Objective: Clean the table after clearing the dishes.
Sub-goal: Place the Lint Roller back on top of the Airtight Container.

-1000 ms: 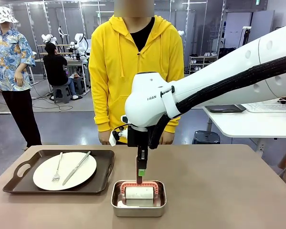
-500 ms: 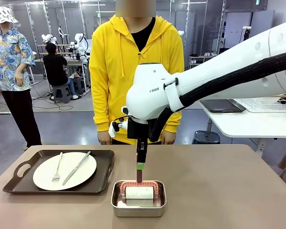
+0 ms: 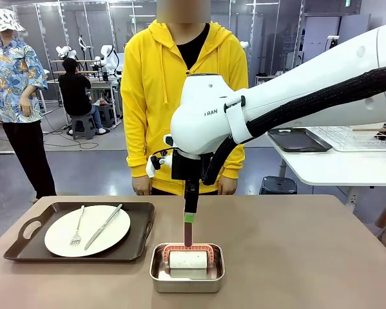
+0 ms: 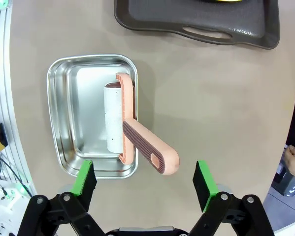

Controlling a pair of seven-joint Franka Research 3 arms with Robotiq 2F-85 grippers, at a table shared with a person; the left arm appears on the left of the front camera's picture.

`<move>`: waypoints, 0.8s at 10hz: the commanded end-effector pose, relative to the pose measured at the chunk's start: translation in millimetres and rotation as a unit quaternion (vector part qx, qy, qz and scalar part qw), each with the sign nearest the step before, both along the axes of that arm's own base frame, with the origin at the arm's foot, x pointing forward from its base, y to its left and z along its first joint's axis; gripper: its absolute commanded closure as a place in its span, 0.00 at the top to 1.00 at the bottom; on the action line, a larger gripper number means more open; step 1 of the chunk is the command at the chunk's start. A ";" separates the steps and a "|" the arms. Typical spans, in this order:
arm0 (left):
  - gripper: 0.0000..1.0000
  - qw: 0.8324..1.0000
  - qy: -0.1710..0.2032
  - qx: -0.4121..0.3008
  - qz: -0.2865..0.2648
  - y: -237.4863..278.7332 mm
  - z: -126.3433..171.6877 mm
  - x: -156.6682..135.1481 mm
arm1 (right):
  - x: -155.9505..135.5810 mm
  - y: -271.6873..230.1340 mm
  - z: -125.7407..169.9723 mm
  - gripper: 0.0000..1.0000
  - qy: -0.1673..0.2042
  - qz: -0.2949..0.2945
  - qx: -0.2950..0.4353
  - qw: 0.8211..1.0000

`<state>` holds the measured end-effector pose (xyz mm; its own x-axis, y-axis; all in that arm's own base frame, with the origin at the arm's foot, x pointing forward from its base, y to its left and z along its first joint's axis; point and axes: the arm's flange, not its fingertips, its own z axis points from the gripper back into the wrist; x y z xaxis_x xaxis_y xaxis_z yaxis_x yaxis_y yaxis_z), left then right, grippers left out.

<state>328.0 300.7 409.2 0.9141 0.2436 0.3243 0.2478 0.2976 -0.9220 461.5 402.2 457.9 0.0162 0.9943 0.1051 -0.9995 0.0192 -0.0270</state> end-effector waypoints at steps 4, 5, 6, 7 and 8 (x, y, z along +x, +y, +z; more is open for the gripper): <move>1.00 1.000 -0.004 -0.001 0.000 1.4 1.2 -2.0 | 0.0 -0.1 -0.4 1.00 0.000 0.000 0.000 1.000; 1.00 1.000 -0.004 -0.001 0.000 1.4 1.2 -2.0 | 0.0 -0.1 -0.4 1.00 0.000 0.000 0.000 1.000; 1.00 1.000 -0.004 -0.001 0.000 1.4 1.2 -2.0 | 0.0 -0.1 -0.4 1.00 0.000 0.000 0.000 1.000; 1.00 1.000 -0.004 -0.001 0.000 1.4 1.2 -2.0 | 0.0 -0.1 -0.4 1.00 0.000 0.000 0.000 1.000; 1.00 1.000 -0.004 -0.001 0.000 1.4 1.2 -2.0 | 0.0 -0.1 -0.4 1.00 0.000 0.000 0.000 1.000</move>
<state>328.0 300.7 409.2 0.9141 0.2436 0.3243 0.2478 0.2976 -0.9220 462.6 401.6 456.5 0.0185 0.9940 0.1080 -0.9994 0.0217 -0.0281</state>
